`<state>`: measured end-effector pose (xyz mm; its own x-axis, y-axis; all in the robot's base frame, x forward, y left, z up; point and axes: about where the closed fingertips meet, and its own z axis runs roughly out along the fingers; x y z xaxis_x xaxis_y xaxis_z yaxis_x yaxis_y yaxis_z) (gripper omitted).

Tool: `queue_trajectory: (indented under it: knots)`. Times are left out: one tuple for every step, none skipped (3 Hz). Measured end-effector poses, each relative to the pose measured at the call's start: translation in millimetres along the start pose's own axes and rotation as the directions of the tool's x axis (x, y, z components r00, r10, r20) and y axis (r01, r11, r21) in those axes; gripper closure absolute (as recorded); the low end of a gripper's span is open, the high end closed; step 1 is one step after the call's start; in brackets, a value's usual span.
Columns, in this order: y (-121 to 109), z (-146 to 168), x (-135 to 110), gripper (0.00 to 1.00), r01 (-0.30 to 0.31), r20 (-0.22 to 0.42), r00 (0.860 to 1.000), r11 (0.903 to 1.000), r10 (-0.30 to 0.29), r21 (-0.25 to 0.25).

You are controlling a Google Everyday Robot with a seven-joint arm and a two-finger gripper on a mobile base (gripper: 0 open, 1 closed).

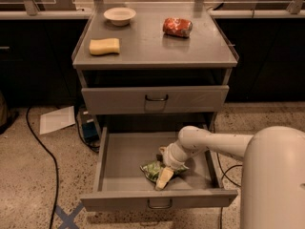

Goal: Pick green jalapeno chip bag from middle drawer and place on counter

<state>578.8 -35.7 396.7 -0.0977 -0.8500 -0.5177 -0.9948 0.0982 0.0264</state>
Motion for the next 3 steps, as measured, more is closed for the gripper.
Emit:
queue_trajectory:
  knots:
    - [2.1, 6.9, 6.2, 0.0, -0.009, -0.008, 1.0, 0.9999, 0.009, -0.01]
    - [6.4, 9.4, 10.0, 0.0, -0.021, -0.012, 1.0, 0.9995, 0.021, -0.024]
    - [6.4, 9.2, 9.6, 0.0, -0.021, -0.012, 1.0, 0.9995, 0.021, -0.024]
